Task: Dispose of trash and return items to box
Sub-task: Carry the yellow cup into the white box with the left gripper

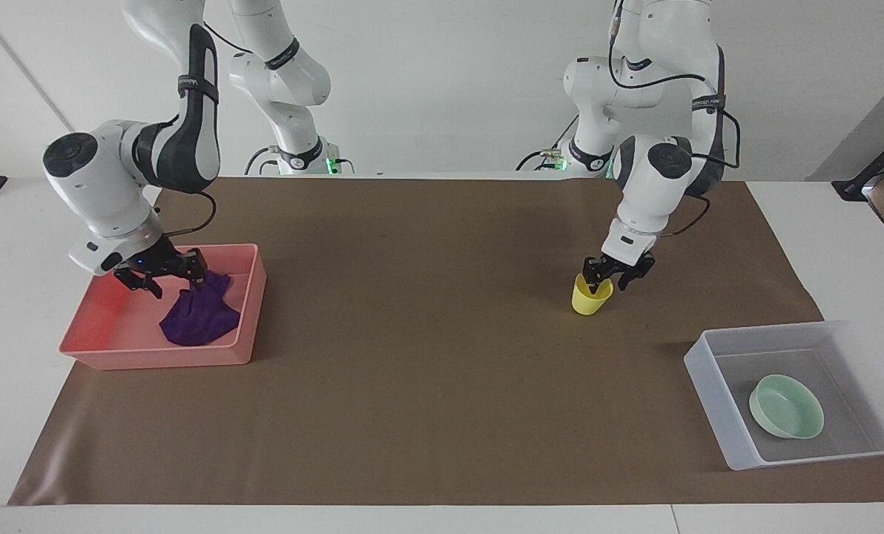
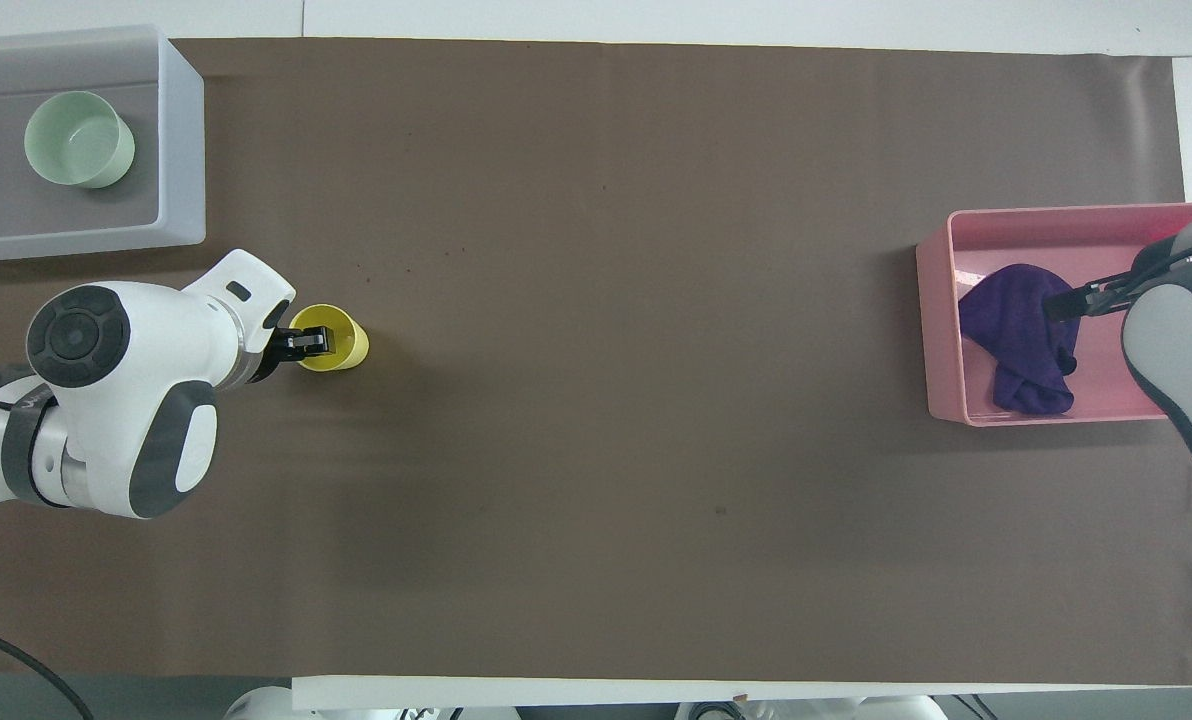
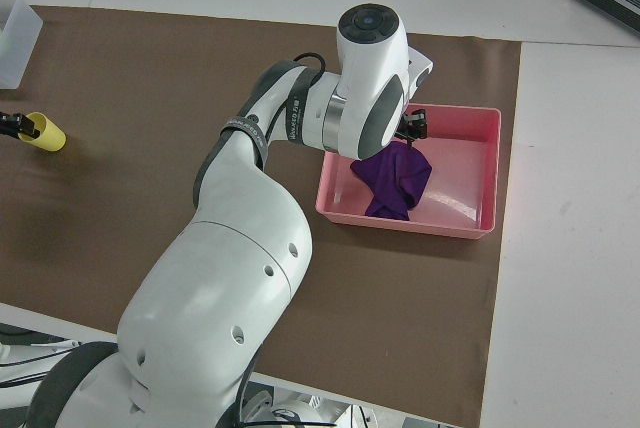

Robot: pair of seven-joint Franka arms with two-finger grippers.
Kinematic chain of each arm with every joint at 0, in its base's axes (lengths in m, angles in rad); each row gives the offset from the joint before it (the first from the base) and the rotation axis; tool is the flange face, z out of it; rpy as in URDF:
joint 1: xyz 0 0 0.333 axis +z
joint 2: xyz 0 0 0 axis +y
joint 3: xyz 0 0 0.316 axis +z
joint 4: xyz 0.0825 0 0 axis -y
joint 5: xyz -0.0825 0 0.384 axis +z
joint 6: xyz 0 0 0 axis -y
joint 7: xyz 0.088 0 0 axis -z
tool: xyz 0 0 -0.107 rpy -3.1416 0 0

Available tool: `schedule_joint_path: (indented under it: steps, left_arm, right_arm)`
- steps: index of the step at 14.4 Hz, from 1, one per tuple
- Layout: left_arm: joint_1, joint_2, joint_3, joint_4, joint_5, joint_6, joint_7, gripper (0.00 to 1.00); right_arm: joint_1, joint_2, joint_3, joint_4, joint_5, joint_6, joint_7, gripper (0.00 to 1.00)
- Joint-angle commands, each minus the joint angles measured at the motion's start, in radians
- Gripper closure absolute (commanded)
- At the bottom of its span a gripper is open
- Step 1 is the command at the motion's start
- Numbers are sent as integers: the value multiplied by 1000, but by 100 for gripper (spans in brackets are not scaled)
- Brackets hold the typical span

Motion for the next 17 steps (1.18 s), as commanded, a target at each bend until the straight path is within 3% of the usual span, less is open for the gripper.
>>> schedule_joint_path:
  steps: [1, 3, 4, 5, 6, 8, 10, 12, 14, 17]
  left_arm:
    - [-3, -19, 11, -24, 15, 23, -13, 100]
    - [0, -14, 11, -7, 15, 20, -30, 100]
    - [1, 2, 13, 51, 11, -1, -36, 100]
    - [21, 16, 19, 150, 4, -103, -38, 100]
    - [53, 36, 19, 282, 3, -223, -36, 100]
    - [119, 169, 22, 623, -5, -481, -27, 100]
    - [229, 303, 22, 879, 6, -624, 20, 100]
    - [332, 416, 21, 997, -14, -618, 135, 100]
    - [440, 565, 8, 1132, -80, -530, 165, 100]
    - [451, 651, 11, 1132, -89, -392, 177, 100]
  right_arm:
    - [15, 3, 14, 133, 5, -160, 28, 0]
    - [50, 17, 16, 227, 5, -266, 97, 0]
    - [70, 17, 16, 265, 5, -313, 130, 0]
    - [90, 23, 16, 299, 6, -350, 154, 0]
    - [116, 29, 16, 338, 5, -393, 189, 0]
    - [139, 29, 16, 390, 6, -464, 240, 0]
    - [160, 14, 16, 436, 15, -533, 266, 0]
    - [166, 16, 16, 505, 14, -617, 291, 0]
    - [168, -6, 17, 514, 15, -654, 291, 0]
    - [168, -32, 17, 502, 17, -683, 283, 0]
